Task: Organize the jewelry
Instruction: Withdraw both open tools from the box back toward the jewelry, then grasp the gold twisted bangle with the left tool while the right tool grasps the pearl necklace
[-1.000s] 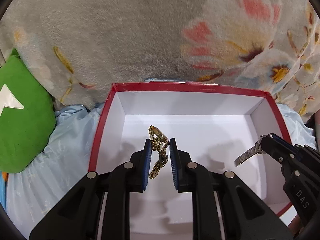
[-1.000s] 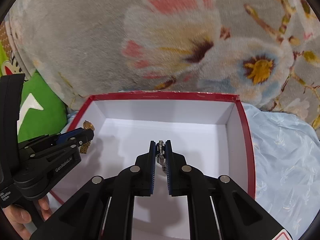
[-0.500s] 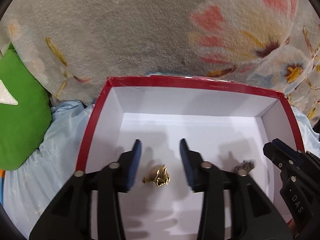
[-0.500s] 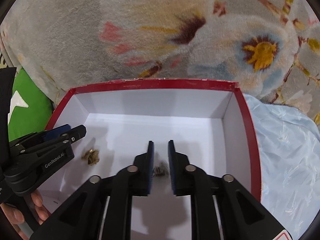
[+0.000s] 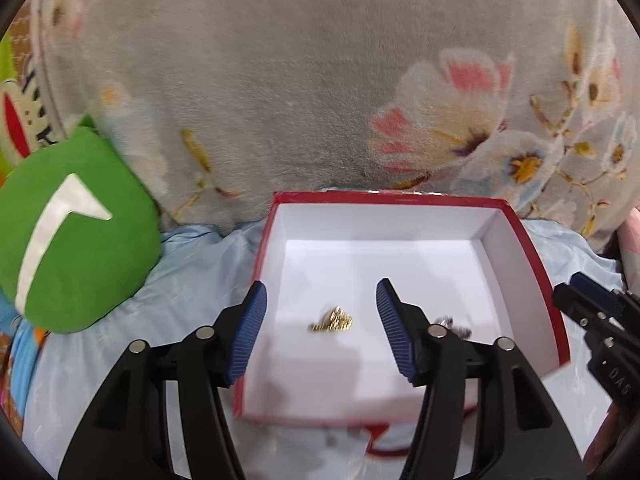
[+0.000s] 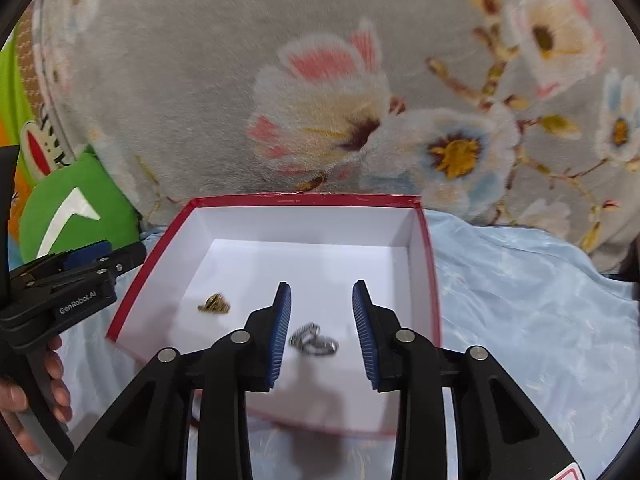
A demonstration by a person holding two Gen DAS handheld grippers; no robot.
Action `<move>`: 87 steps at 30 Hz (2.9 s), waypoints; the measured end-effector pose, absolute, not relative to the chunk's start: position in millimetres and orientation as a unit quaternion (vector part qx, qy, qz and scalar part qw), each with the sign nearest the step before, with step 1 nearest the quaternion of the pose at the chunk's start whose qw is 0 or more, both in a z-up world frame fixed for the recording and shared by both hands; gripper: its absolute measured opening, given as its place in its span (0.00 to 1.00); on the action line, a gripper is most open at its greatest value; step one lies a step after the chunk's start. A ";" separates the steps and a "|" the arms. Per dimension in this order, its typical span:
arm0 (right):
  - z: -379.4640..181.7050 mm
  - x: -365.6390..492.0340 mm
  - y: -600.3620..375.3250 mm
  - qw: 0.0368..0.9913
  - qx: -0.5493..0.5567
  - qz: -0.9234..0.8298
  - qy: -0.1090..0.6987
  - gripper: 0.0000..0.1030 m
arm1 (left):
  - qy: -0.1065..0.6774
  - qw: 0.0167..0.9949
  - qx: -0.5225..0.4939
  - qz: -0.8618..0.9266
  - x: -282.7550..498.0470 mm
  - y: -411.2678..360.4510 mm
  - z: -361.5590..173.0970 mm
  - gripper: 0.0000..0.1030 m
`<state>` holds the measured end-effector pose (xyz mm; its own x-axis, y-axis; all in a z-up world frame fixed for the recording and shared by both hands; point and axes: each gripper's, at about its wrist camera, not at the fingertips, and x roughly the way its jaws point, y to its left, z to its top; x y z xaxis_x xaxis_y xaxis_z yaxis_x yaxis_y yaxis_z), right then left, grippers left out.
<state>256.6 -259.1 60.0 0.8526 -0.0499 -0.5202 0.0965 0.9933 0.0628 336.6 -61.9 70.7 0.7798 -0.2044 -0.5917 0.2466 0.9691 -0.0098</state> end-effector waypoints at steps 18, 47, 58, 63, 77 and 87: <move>-48.0 48.6 -220.2 0.932 0.096 -0.058 0.344 0.41 | 0.418 0.898 0.015 -0.139 148.3 12.6 -30.0 0.55; -103.1 80.3 -213.9 0.910 0.109 -0.078 0.391 0.15 | 0.449 0.880 -0.037 -0.150 111.0 4.3 -76.2 0.68; -96.8 60.3 -213.7 0.913 0.119 -0.071 0.383 0.15 | 0.443 0.882 -0.011 -0.163 122.3 -29.5 -81.6 0.78; -98.4 59.6 -213.9 0.913 0.123 -0.064 0.383 0.15 | 0.430 0.890 0.013 -0.152 127.3 -40.0 -83.4 0.74; -92.9 55.2 -216.4 0.917 0.134 -0.054 0.372 0.15 | 0.412 0.894 0.010 -0.174 116.7 -29.8 -71.3 0.53; -71.8 43.4 -207.4 0.926 0.132 -0.036 0.352 0.15 | 0.381 0.904 -0.025 -0.193 93.7 -7.6 -27.9 0.53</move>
<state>43.4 -207.4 -71.8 0.7500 0.0253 -0.6609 0.1599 0.9627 0.2183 93.7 -7.6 -27.9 0.6344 -0.3685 -0.6796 0.3302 0.9240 -0.1927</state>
